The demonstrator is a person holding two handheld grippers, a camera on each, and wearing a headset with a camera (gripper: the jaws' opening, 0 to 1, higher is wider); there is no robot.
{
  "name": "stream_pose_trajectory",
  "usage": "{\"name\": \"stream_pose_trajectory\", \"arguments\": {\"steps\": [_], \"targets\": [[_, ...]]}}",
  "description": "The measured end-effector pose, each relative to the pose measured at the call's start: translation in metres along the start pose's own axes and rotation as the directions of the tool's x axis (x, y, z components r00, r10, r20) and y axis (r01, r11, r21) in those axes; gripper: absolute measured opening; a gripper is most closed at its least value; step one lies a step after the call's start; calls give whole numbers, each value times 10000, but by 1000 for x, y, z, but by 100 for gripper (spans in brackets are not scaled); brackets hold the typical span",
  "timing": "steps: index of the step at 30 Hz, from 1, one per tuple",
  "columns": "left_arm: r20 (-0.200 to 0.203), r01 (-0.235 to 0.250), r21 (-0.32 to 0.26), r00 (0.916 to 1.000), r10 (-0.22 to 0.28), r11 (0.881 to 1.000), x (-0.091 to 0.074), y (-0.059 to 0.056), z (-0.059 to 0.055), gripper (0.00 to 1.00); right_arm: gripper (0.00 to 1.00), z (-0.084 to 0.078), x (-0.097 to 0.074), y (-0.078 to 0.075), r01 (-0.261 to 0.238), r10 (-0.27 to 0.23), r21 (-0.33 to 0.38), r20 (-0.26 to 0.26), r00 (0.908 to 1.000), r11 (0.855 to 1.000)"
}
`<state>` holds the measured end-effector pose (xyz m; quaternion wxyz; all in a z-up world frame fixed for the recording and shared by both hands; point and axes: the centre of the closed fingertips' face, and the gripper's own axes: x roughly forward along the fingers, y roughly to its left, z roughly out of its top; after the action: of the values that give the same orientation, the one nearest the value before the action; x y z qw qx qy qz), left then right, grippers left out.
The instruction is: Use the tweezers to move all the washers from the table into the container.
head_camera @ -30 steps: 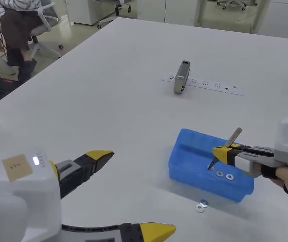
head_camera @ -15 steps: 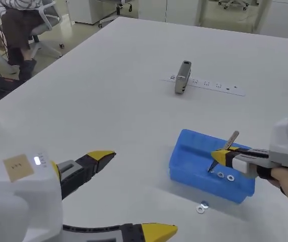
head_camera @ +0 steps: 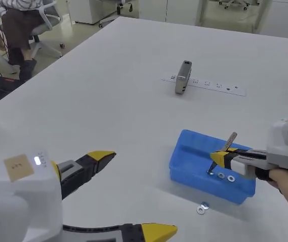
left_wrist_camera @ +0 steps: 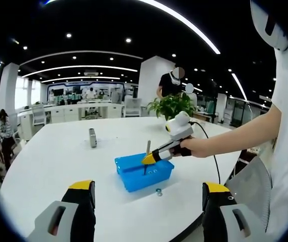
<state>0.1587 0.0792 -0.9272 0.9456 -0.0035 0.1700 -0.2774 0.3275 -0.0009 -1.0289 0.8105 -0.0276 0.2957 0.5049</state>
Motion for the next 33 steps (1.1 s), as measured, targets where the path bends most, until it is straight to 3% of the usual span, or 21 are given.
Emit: {"name": "stream_pose_trajectory", "arguments": {"steps": [7, 14, 33], "targets": [[-20, -40, -14, 10000, 40, 10000, -1, 1, -1, 89, 3, -1, -1, 2, -31, 30, -219, -46, 10000, 9998], [-3, -53, -32, 10000, 53, 10000, -1, 1, -1, 90, 4, -3, -3, 8, -70, 57, -1165, -111, 9999, 9932], [-14, -25, -22, 10000, 25, 10000, 1, -1, -1, 90, 4, 14, -27, 24, -103, 193, -2033, 425, 9989, 9791]]}}
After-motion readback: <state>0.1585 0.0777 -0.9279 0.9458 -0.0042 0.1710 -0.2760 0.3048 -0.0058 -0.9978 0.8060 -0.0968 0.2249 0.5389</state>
